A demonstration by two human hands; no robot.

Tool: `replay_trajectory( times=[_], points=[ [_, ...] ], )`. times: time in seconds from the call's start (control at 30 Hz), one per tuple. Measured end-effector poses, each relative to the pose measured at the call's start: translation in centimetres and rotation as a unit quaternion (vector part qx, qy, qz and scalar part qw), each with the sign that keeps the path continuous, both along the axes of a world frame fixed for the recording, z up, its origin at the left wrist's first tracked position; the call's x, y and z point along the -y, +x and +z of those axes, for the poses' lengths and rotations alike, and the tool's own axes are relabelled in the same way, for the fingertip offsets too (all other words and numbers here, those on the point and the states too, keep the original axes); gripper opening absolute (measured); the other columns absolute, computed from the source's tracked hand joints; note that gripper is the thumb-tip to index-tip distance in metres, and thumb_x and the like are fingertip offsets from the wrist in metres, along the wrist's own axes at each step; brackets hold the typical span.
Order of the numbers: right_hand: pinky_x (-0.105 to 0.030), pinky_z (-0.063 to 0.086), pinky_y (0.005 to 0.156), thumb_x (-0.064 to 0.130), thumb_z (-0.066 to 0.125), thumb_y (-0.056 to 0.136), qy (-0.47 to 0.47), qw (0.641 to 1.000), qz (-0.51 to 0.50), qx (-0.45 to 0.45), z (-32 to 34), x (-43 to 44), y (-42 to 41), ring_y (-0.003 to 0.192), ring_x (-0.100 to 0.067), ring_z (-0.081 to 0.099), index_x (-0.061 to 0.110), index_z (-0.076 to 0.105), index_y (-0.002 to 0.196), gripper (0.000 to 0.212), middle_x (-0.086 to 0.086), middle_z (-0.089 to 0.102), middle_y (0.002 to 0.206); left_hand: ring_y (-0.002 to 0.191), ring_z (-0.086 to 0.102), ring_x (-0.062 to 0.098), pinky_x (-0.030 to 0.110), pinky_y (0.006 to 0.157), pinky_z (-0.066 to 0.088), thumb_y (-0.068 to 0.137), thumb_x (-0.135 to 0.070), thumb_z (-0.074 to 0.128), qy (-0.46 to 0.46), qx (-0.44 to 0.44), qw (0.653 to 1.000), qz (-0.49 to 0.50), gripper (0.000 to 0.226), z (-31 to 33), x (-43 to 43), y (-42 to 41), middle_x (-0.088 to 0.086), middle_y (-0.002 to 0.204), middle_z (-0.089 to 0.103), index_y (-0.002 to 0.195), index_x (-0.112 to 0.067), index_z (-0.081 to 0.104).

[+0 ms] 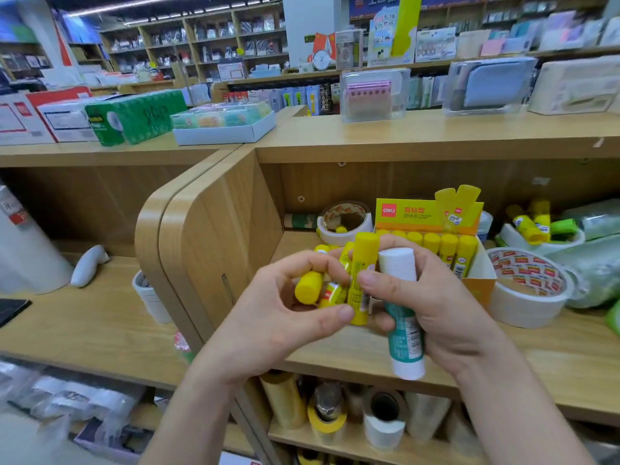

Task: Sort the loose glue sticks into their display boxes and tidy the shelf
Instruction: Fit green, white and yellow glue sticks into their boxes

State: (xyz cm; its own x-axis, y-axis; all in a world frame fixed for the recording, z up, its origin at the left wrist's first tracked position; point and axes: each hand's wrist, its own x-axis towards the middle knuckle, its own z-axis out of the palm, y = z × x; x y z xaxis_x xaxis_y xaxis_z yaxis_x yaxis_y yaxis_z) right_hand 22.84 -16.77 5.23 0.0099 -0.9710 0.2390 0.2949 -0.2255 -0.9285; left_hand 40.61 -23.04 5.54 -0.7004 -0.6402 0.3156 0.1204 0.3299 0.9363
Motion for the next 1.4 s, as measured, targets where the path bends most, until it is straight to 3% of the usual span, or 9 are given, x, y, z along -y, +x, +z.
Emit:
replay_trajectory(
  times=[0.13, 0.23, 0.4, 0.57, 0.77, 0.97, 1.1, 1.27, 1.4],
  points=[
    [-0.021, 0.042, 0.041, 0.014, 0.081, 0.068, 0.021, 0.998, -0.057, 0.029, -0.4, 0.4, 0.5, 0.055, -0.016, 0.054, 0.002, 0.062, 0.104, 0.043, -0.017, 0.062, 0.082, 0.082, 0.064, 0.018, 0.028, 0.066, 0.053, 0.090, -0.053, 0.052, 0.027, -0.013, 0.999, 0.025, 0.038, -0.4, -0.6, -0.4, -0.002, 0.105, 0.068, 0.100, -0.019, 0.066],
    [-0.021, 0.042, 0.040, 0.009, 0.085, 0.063, 0.026, 0.993, -0.096, 0.068, -0.2, 0.4, 0.6, 0.053, -0.015, 0.054, 0.003, 0.055, 0.105, 0.052, -0.010, 0.065, 0.080, 0.084, 0.064, 0.017, 0.038, 0.070, 0.053, 0.099, -0.035, 0.036, -0.014, -0.010, 0.998, 0.066, 0.034, -0.6, -0.8, -0.4, 0.000, 0.100, 0.071, 0.124, -0.029, 0.059],
    [-0.020, 0.043, 0.039, 0.014, 0.074, 0.062, 0.015, 0.991, -0.106, 0.085, 0.4, -0.1, 1.2, 0.052, -0.011, 0.057, 0.027, 0.067, 0.075, 0.020, 0.001, 0.070, 0.075, 0.091, 0.069, 0.019, 0.025, 0.079, 0.053, 0.097, -0.011, 0.043, 0.019, -0.058, 0.997, 0.038, 0.062, -0.8, -1.1, -0.4, 0.007, 0.106, 0.071, 0.146, -0.040, 0.018],
    [-0.024, 0.046, 0.045, 0.018, 0.082, 0.065, 0.003, 0.992, -0.125, -0.033, 0.2, -0.4, 1.5, 0.057, -0.017, 0.059, 0.018, 0.065, 0.089, 0.029, -0.002, 0.066, 0.071, 0.077, 0.058, 0.001, 0.016, 0.062, 0.047, 0.093, -0.022, 0.052, 0.027, -0.028, 0.995, 0.089, 0.037, -1.0, -1.5, -1.1, -0.004, 0.099, 0.070, 0.124, -0.042, 0.055],
    [-0.024, 0.046, 0.048, 0.024, 0.075, 0.072, -0.014, 0.989, -0.123, -0.086, -0.2, -0.6, 1.8, 0.058, -0.016, 0.058, 0.019, 0.067, 0.095, 0.025, -0.002, 0.066, 0.072, 0.062, 0.054, 0.007, 0.017, 0.051, 0.041, 0.088, -0.027, 0.064, 0.064, -0.034, 0.993, 0.094, 0.028, -1.0, -1.5, -1.4, -0.005, 0.078, 0.066, 0.115, -0.020, 0.061],
    [-0.023, 0.045, 0.045, 0.023, 0.073, 0.070, 0.026, 0.986, -0.161, 0.023, -0.2, -0.4, 1.5, 0.063, -0.019, 0.060, 0.023, 0.065, 0.092, 0.023, -0.010, 0.067, 0.078, 0.068, 0.061, 0.020, 0.029, 0.064, 0.053, 0.084, -0.015, 0.062, 0.117, -0.087, 0.985, 0.093, 0.018, -1.4, -1.8, -1.0, 0.006, 0.077, 0.064, 0.101, -0.023, 0.065],
    [-0.020, 0.044, 0.044, 0.020, 0.071, 0.069, 0.036, 0.986, -0.150, 0.056, -0.1, -0.5, 1.5, 0.070, -0.015, 0.066, 0.022, 0.062, 0.113, 0.045, -0.007, 0.070, 0.083, 0.057, 0.051, 0.017, 0.024, 0.054, 0.044, 0.076, -0.018, 0.066, 0.097, -0.069, 0.980, 0.160, 0.010, -1.7, -2.0, -1.7, 0.003, 0.061, 0.058, 0.085, -0.019, 0.067],
    [-0.022, 0.044, 0.044, 0.017, 0.072, 0.067, 0.022, 0.986, -0.154, 0.054, -0.3, -0.7, 1.8, 0.061, -0.013, 0.063, 0.026, 0.065, 0.110, 0.044, -0.010, 0.073, 0.089, 0.059, 0.064, 0.020, 0.024, 0.051, 0.048, 0.089, -0.016, 0.058, 0.121, -0.073, 0.981, 0.130, 0.010, -1.3, -2.8, -2.5, 0.004, 0.068, 0.066, 0.087, -0.006, 0.055],
    [-0.021, 0.043, 0.045, 0.015, 0.072, 0.068, -0.001, 0.985, -0.167, 0.037, -0.3, -1.1, 1.5, 0.065, -0.012, 0.064, 0.019, 0.061, 0.113, 0.046, -0.008, 0.074, 0.090, 0.047, 0.054, 0.019, 0.025, 0.044, 0.041, 0.083, -0.017, 0.069, 0.095, -0.080, 0.983, 0.139, 0.013, -1.2, -2.9, -2.8, 0.001, 0.063, 0.060, 0.083, -0.009, 0.059]
  ],
)
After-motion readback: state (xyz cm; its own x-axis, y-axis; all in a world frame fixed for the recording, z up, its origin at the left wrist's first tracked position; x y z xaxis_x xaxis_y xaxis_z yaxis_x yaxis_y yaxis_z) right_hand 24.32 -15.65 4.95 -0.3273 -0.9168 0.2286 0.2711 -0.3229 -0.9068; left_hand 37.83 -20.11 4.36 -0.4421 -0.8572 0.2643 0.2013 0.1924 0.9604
